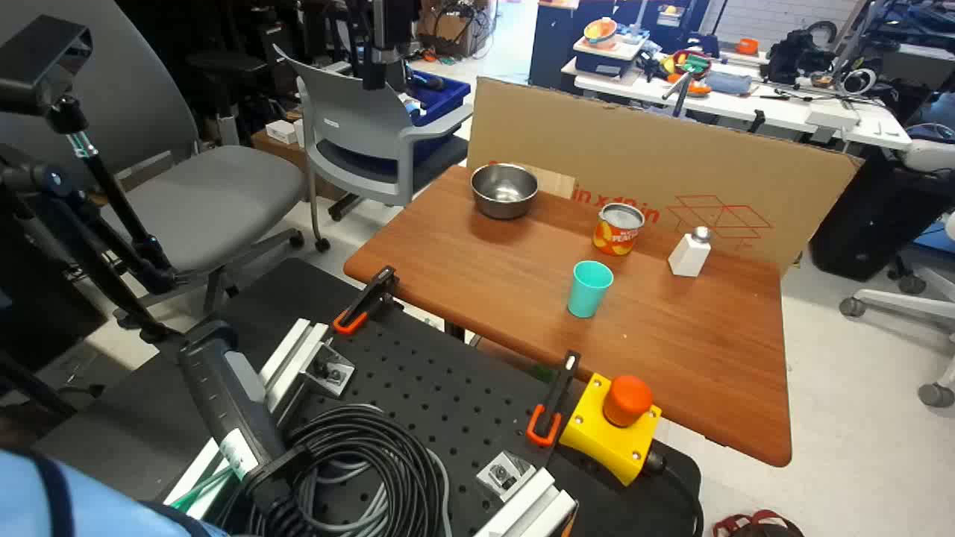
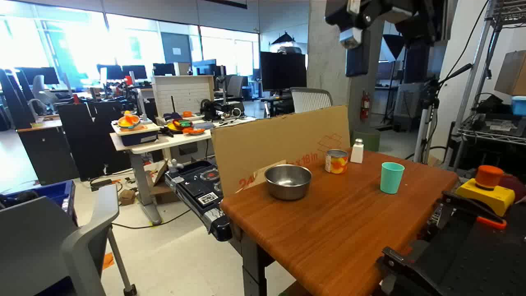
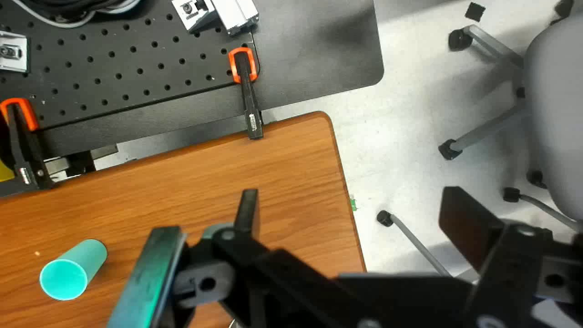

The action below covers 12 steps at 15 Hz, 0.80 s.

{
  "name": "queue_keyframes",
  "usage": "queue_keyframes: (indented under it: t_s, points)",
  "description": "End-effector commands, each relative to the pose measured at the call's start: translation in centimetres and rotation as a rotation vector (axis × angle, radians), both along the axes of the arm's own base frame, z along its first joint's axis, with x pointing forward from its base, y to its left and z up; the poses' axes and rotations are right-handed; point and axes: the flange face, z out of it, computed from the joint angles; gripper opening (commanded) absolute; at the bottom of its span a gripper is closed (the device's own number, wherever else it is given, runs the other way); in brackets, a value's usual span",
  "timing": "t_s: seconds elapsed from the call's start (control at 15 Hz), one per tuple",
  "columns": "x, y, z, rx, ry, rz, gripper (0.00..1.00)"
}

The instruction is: Put the cup in the silver bowl.

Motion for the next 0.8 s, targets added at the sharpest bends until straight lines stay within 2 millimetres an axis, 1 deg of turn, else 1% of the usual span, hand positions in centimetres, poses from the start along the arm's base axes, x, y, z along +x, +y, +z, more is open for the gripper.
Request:
queue_keyframes:
  t_s: [0.0,0.47,0.53,0.67,0.73]
  points:
    - [0.0,0.0,0.1,0.000,0.000,0.000,1.00]
    - [0.1,0.0,0.2,0.000,-0.001,0.000,1.00]
    - [0.5,-0.3,0.1,-0.009,-0.002,-0.012,1.00]
    - [1.7,-1.7,0.0,-0.024,-0.012,-0.044,1.00]
    - [2.5,-3.0,-0.2,-0.030,-0.025,-0.063,1.00]
